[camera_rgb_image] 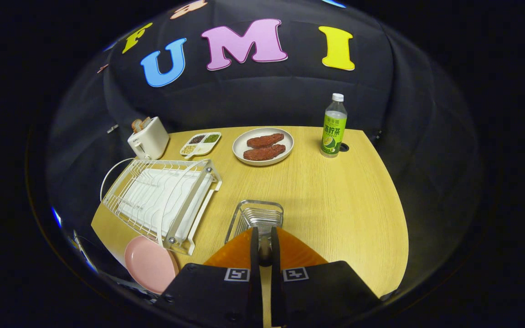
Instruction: Take the plate from the dish rack, then take the spoon from the basket and place it into the plate.
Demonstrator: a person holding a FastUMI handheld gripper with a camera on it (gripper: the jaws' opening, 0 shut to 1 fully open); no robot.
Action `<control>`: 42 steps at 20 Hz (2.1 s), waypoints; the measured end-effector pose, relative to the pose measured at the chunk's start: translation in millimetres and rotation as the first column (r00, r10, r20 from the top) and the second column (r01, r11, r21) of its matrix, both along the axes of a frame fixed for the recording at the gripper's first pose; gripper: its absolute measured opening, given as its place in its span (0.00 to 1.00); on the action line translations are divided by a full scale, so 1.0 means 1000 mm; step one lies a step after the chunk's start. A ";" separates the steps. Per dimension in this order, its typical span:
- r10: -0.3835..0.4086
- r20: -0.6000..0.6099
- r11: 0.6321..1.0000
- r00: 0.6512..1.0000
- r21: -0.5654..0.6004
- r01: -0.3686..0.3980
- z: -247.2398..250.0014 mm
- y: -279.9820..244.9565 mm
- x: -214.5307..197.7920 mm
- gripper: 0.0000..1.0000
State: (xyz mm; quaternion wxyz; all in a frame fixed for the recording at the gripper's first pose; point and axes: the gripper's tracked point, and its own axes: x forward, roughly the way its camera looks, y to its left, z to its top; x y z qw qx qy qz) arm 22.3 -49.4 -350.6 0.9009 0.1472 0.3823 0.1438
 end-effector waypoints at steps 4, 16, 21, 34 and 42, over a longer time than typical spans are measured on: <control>0.000 0.025 1.000 1.000 -0.005 0.000 0.009 -0.001 0.008 0.11; 0.005 0.108 0.999 0.994 -0.040 -0.001 0.043 0.007 0.052 0.11; 0.000 0.152 0.999 0.988 -0.047 0.007 0.082 0.002 0.058 0.11; 0.232 0.273 0.957 0.934 0.106 -0.269 0.206 0.126 -0.052 0.11; 0.414 0.280 0.883 0.866 0.107 -0.457 0.153 0.251 -0.103 0.11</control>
